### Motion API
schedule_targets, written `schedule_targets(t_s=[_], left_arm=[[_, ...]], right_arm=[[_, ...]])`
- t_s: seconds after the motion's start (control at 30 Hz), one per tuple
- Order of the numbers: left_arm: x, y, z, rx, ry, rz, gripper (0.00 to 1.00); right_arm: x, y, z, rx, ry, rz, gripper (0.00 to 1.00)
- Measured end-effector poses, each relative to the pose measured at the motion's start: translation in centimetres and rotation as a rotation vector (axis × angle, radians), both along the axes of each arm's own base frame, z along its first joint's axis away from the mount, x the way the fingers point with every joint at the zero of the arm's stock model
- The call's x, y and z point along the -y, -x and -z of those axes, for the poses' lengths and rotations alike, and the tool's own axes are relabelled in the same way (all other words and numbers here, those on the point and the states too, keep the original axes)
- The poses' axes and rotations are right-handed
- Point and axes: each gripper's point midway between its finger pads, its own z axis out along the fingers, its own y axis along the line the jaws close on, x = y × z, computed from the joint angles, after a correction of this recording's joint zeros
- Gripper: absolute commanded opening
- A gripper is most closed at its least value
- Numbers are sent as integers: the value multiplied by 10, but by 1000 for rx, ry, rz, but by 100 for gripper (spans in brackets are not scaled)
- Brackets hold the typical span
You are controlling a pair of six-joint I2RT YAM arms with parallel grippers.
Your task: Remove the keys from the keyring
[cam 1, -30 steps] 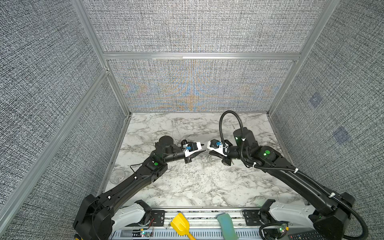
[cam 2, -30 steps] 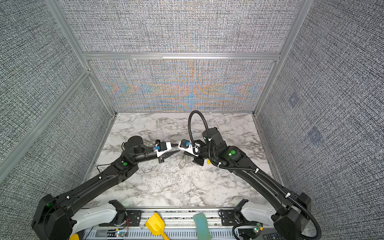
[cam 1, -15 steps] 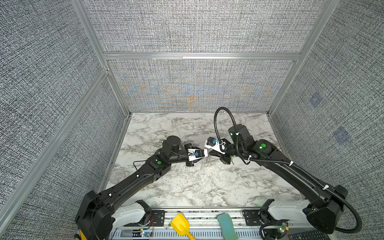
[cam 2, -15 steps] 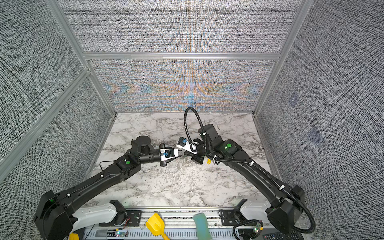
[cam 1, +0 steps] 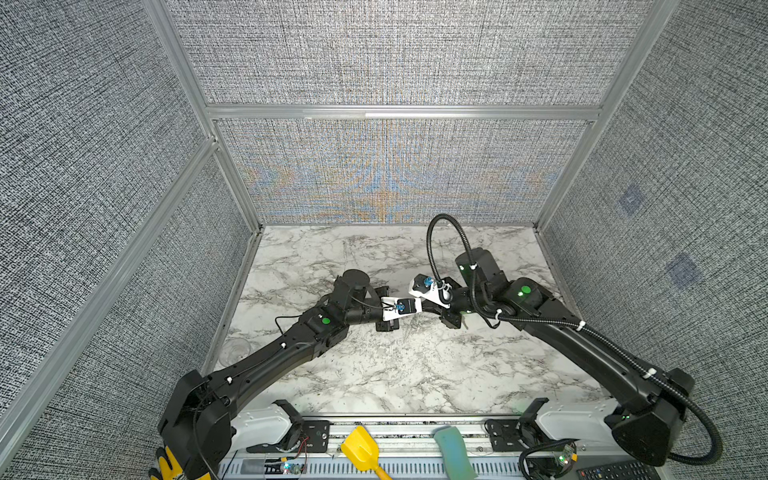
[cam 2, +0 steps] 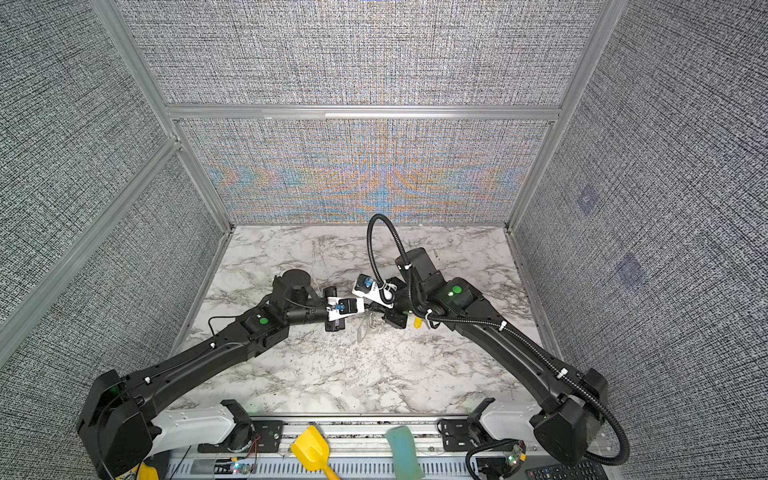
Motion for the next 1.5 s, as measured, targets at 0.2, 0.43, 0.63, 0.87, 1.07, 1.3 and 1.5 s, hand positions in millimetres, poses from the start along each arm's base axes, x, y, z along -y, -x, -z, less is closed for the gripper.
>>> schedule_targets(t_s=[0.2,0.43,0.63,0.87,1.07,1.3,1.5], left_arm=[[0,4,4,-63,38,8,0],[-3,7,-7,-175,185,46,0],[-6,9,-26,-245,312,94,0],[-5,15,-36,-294,382,146,0],[-5,18,-42,-299,406,163,0],[-5,18,-43,-296,409,164,0],[-5,18,-43,-293,408,164,0]], right_arm=[[10,-2,0,72,-5,37,22],[28,-4,-17,216,-71,97,23],[25,5,-23,243,-155,59,22],[12,7,-34,239,-217,0,20],[7,9,-34,222,-228,-25,15],[4,12,-36,212,-245,-41,13],[4,13,-37,202,-252,-41,18]])
